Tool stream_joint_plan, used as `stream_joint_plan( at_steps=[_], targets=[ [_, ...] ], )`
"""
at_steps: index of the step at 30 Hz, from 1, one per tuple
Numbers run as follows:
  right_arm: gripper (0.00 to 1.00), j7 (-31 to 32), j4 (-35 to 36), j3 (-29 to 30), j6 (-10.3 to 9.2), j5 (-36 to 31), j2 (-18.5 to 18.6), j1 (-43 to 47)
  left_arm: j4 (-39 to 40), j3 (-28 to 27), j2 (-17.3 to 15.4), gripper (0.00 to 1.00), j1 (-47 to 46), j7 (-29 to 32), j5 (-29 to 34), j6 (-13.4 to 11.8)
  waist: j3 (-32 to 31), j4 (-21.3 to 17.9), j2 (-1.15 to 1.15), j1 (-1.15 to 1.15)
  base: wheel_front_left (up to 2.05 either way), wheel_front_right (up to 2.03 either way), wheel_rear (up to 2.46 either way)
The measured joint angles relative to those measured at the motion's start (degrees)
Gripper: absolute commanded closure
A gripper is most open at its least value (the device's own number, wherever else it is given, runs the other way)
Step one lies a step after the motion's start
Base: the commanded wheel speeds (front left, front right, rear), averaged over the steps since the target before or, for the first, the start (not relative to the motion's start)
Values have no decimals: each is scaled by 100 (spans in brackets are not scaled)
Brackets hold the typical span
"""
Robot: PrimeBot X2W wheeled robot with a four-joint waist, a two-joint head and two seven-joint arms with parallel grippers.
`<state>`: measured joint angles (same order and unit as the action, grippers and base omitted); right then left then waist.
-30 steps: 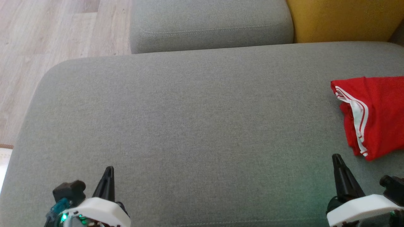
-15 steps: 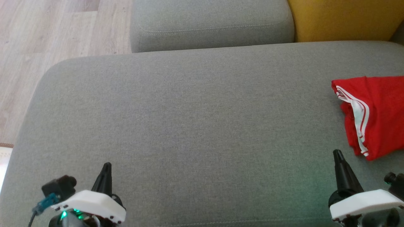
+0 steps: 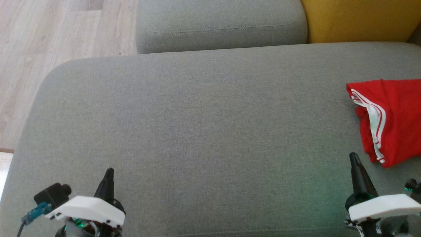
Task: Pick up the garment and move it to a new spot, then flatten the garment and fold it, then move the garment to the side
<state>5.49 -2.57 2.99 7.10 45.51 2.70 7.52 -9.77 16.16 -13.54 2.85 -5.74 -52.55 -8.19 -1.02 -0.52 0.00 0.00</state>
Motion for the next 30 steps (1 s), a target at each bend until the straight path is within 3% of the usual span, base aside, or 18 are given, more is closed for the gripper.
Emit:
stream_joint_plan(
  at_steps=[30],
  targets=[
    [100, 0, -515, 115, 0, 1892, 8, -413, -241, -748, 390, 100, -226, 423, -1622, 591, 48, 21, 0, 0, 0, 0, 0]
  ],
)
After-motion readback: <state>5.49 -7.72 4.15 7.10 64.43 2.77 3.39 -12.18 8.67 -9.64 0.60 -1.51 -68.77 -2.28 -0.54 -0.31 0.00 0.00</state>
